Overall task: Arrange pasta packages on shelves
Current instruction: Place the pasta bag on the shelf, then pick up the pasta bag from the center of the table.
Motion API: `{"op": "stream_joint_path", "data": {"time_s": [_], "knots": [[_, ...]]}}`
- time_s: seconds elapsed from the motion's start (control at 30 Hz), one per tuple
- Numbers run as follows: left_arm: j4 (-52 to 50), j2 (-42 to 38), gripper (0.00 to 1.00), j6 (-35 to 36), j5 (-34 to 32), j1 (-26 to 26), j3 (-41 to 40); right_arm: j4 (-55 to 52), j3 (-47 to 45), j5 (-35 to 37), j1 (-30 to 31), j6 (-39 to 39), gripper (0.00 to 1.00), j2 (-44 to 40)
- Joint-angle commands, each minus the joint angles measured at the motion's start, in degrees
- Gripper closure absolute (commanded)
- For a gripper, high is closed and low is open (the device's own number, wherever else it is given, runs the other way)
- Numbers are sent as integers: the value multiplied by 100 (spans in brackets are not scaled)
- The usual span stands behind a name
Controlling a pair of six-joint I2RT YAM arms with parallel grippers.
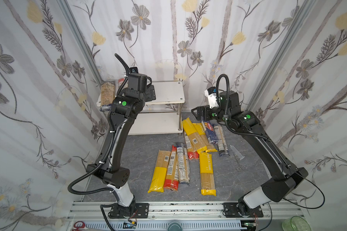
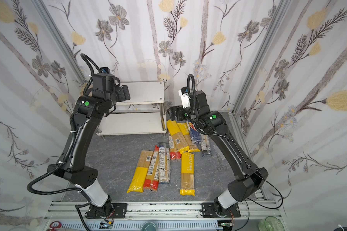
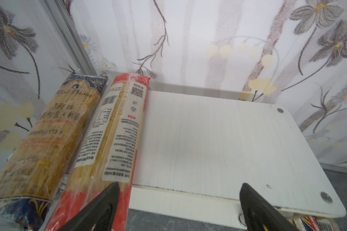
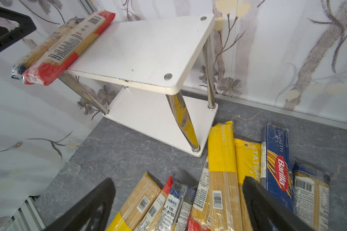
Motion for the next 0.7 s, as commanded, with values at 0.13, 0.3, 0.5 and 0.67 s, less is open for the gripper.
{"op": "stream_joint_path", "data": {"time_s": [0.13,0.3,0.5,0.67], "knots": [[85,-1248,4,-920,-543,-754,-1812,113,-1090,130,7,3,0,-1114],[138,-2125,4,-1892,-587,-1472,-3313,-42,-1820,108,23,97,0,-1792],[175,-2968,3,-3070,-652,-2315,-5169,-156,-2442,42,87,250,0,-2410],[219,-3402,3,-3972,-614,-2883,-6514,-116,-2915,34,212,376,0,-2793]]}}
